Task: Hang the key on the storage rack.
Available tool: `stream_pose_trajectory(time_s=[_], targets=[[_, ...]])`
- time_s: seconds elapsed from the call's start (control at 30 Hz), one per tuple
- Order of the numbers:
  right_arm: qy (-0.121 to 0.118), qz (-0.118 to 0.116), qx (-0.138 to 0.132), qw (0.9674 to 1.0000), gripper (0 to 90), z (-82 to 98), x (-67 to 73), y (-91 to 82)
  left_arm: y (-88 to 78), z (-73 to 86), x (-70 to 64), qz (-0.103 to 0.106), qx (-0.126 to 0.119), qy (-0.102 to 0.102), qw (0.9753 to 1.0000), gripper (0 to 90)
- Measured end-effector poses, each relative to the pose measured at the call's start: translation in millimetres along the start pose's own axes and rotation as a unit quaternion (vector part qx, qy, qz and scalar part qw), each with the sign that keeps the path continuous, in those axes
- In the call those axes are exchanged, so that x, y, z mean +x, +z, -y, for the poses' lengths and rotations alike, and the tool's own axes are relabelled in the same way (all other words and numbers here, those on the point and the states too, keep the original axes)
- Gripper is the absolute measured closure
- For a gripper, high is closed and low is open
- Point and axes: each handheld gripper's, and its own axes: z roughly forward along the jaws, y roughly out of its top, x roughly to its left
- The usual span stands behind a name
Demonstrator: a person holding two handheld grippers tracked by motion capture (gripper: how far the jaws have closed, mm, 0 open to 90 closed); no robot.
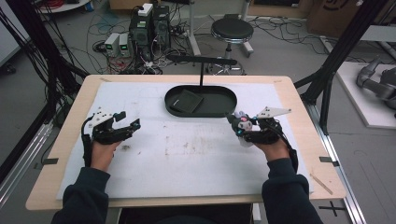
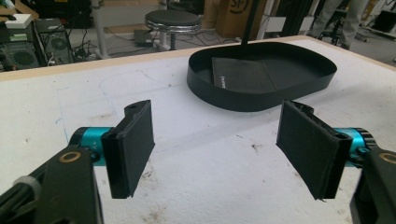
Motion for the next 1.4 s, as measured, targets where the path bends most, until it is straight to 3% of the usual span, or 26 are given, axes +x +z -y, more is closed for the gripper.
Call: stream_pose_trajectory(time_s=[0.17, 0.37, 0.57, 0.7, 0.83, 0.9, 1.17, 1.23, 1.33, 1.4], targets=[[0.004, -0.001, -0.025, 0.9997, 38.0, -22.9, -13.1, -3.0, 0.6, 0.5, 1.8, 0.006, 0.0, -0.004, 1.0, 26.6], [-0.023, 0.006, -0.034, 0.9991, 37.8, -54.9, -24.3, -0.5, 1.8, 0.7, 0.4, 0.01, 0.0, -0.002, 0.9999, 26.7], [-0.045, 0.029, -0.05, 0.9973, 37.3, -90.6, -36.2, 8.2, 0.4, 0.4, 1.7, 0.011, -0.003, -0.006, 0.9999, 26.7], [-0.044, 0.031, -0.059, 0.9969, 37.3, -112.2, -45.7, 16.6, 0.7, 0.4, 1.2, 0.013, -0.003, -0.006, 0.9999, 26.7], [-0.039, 0.037, -0.049, 0.9974, 37.3, -129.5, -56.6, 27.9, 0.3, 0.4, 2.0, 0.013, -0.004, -0.008, 0.9999, 26.6], [-0.033, 0.041, -0.044, 0.9977, 37.3, -134.5, -61.7, 33.7, 0.3, 0.7, 2.5, 0.014, -0.005, -0.01, 0.9998, 26.7], [0.003, 0.063, -0.074, 0.9952, 37.3, -136.9, -74.6, 44.5, -1.1, 1.5, 4.2, 0.014, -0.005, -0.013, 0.9998, 26.7], [0.003, 0.085, -0.07, 0.9939, 37.3, -136.8, -76.9, 45.5, -1.6, 1.8, 4.8, 0.013, -0.006, -0.015, 0.9998, 26.7], [0.009, 0.094, -0.065, 0.9935, 37.3, -134.8, -81.2, 46.5, -2.3, 1.9, 5.6, 0.011, -0.007, -0.015, 0.9998, 26.7], [0.004, 0.115, -0.042, 0.9925, 37.3, -133.6, -81.0, 47.8, -2.2, 2.1, 5.6, 0.011, -0.006, -0.017, 0.9998, 26.7]])
